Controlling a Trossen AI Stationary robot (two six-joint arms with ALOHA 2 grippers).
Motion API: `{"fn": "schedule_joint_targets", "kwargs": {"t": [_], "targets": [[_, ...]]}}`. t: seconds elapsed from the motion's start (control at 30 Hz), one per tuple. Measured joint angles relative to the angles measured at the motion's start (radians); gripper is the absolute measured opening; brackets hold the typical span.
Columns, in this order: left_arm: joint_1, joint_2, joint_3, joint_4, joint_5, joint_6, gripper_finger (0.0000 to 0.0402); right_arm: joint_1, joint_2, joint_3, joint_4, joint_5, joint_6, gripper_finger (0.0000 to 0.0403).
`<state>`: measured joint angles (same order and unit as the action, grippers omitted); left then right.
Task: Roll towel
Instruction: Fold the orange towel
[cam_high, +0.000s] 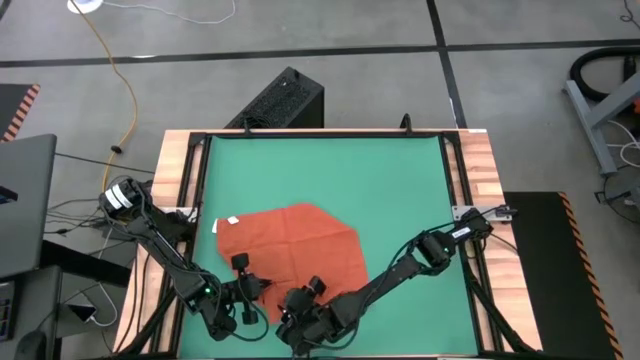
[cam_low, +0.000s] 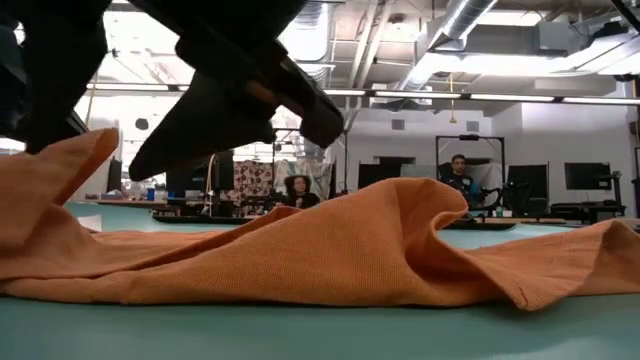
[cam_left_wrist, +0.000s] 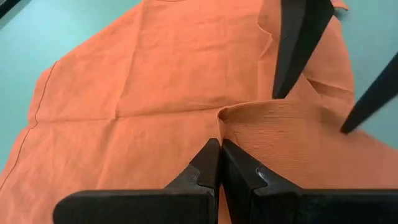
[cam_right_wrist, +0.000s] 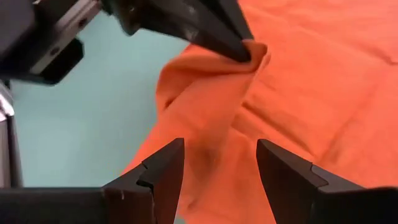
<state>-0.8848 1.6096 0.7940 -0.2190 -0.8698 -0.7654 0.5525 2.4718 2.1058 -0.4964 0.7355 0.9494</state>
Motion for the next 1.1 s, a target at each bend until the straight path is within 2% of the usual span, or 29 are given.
{"fn": "schedule_joint_targets", "kwargs": {"t": [0.2, 0.3, 0.4, 0.5, 0.53, 0.7, 0.9, 1.0, 1.1], "targets": [[0.000, 0.000, 0.000, 0.000, -0.001, 0.005, 0.0000, -0.020, 0.024, 0.000, 0.144, -0.110, -0.099, 0.0221], [0.000, 0.000, 0.000, -0.001, -0.001, 0.005, 0.0000, -0.026, 0.024, 0.000, 0.150, -0.110, -0.103, 0.0205], [0.000, 0.000, 0.000, 0.000, 0.000, 0.005, 0.0000, -0.025, 0.021, 0.001, 0.128, -0.061, -0.094, 0.0144], [0.000, 0.000, 0.000, 0.000, 0.002, 0.004, 0.0000, -0.024, 0.021, 0.001, 0.106, -0.064, -0.088, 0.0043], [0.000, 0.000, 0.000, 0.000, 0.003, 0.004, 0.0000, -0.021, 0.021, 0.001, 0.101, -0.064, -0.086, 0.0023], [0.000, 0.000, 0.000, 0.000, 0.043, 0.038, 0.0000, -0.002, 0.020, 0.003, 0.046, -0.074, -0.058, 0.0007], [0.000, 0.000, 0.017, -0.017, 0.271, 0.184, 0.0000, 0.043, 0.018, 0.024, -0.125, -0.071, 0.067, 0.0004], [0.000, 0.000, 0.056, -0.107, 0.320, 0.212, 0.0001, 0.064, 0.018, 0.024, -0.201, -0.072, 0.141, 0.0003], [-0.006, 0.000, 0.118, -0.264, 0.314, 0.244, 0.0008, 0.085, 0.018, 0.024, -0.232, -0.083, 0.162, 0.0003]]}}
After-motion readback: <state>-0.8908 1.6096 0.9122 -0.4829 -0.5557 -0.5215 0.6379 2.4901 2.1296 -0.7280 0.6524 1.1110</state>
